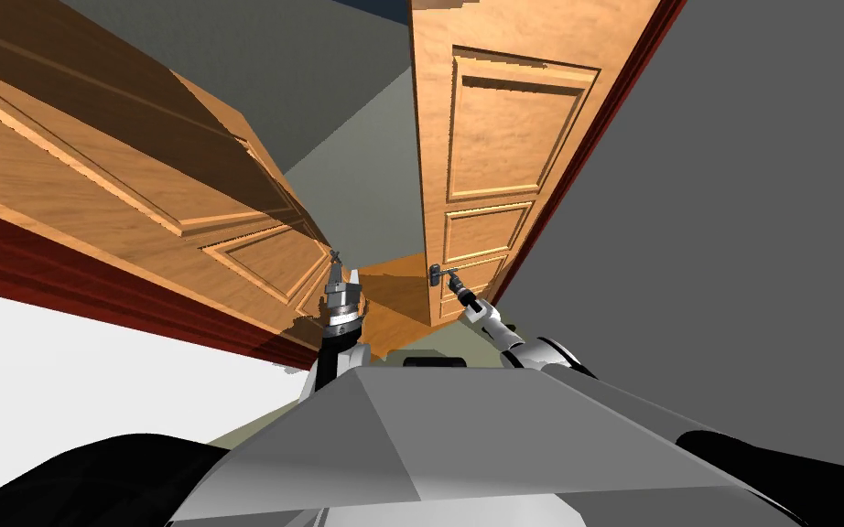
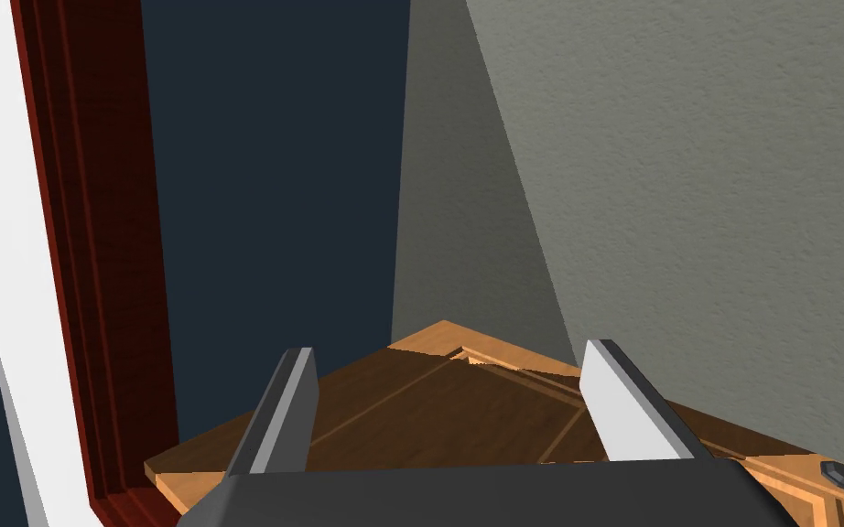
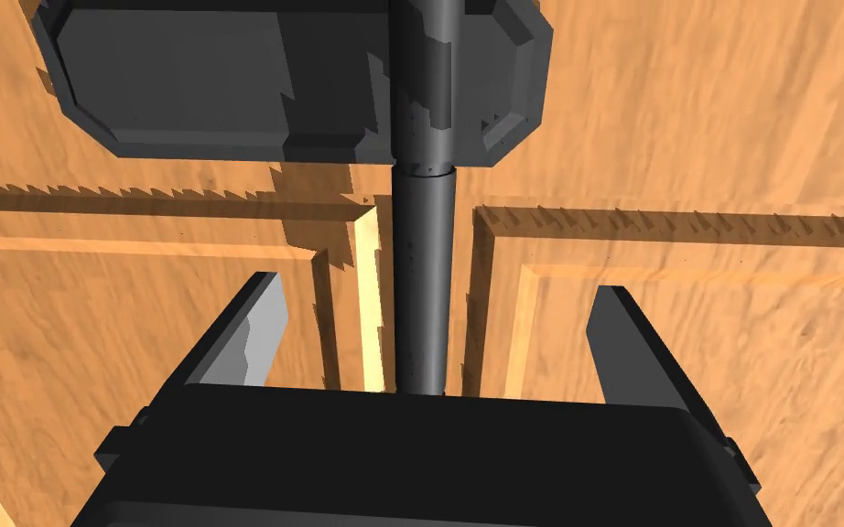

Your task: Push the door open

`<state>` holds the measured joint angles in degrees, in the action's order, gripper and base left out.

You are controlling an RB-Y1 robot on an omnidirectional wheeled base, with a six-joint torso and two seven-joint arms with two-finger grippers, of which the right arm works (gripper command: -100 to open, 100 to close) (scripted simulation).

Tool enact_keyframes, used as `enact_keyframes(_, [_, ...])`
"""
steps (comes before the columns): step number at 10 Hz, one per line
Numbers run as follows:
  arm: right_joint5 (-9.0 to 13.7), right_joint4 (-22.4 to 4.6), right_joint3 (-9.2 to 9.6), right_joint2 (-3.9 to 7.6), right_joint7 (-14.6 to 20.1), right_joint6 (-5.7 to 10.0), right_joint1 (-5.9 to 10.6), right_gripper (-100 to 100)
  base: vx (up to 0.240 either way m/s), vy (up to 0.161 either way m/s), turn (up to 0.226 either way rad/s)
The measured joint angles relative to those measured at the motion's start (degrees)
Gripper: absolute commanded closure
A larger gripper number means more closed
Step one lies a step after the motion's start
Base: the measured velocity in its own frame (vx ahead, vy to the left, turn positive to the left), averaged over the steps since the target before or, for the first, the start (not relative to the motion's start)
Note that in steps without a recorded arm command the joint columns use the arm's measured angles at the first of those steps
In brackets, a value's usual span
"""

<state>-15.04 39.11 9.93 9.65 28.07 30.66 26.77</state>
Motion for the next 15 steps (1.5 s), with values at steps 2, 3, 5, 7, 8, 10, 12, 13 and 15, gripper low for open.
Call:
enact_keyframes(2, [0.18, -0.27, -0.35, -0.21, -0.46, -0.02, 0.11, -100, 0.176, 0.066, 0.025])
enact_keyframes(3, [0.25, -0.31, -0.47, -0.26, -0.61, -0.05, 0.11, -100, 0.073, 0.031, 0.002])
enact_keyframes(5, [0.25, -0.3, -0.47, -0.28, -0.62, -0.06, 0.14, 100, -0.016, -0.009, 0.002])
enact_keyframes(7, [0.24, -0.28, -0.49, -0.25, -0.62, -0.08, 0.21, 100, -0.019, -0.008, 0.003])
enact_keyframes(8, [0.22, -0.34, -0.45, -0.26, -0.64, -0.12, 0.13, 100, -0.009, -0.001, -0.004])
enact_keyframes(10, [0.21, -0.4, -0.42, -0.27, -0.64, -0.15, 0.03, 100, 0.04, 0.019, -0.016])
enact_keyframes(12, [0.5, -1.8, -1.07, -0.47, -1.23, 0.08, 0.08, 100, 0.15, 0.09, -0.043])
enact_keyframes(13, [0.62, -1.29, -1.27, -0.28, -1.3, -0.17, -0.36, 100, 0.17, 0.14, -0.065])
enact_keyframes(15, [1.12, -1.47, -2.53, -0.35, -2.16, -0.52, -0.14, 100, 0.201, 0.131, -0.042])
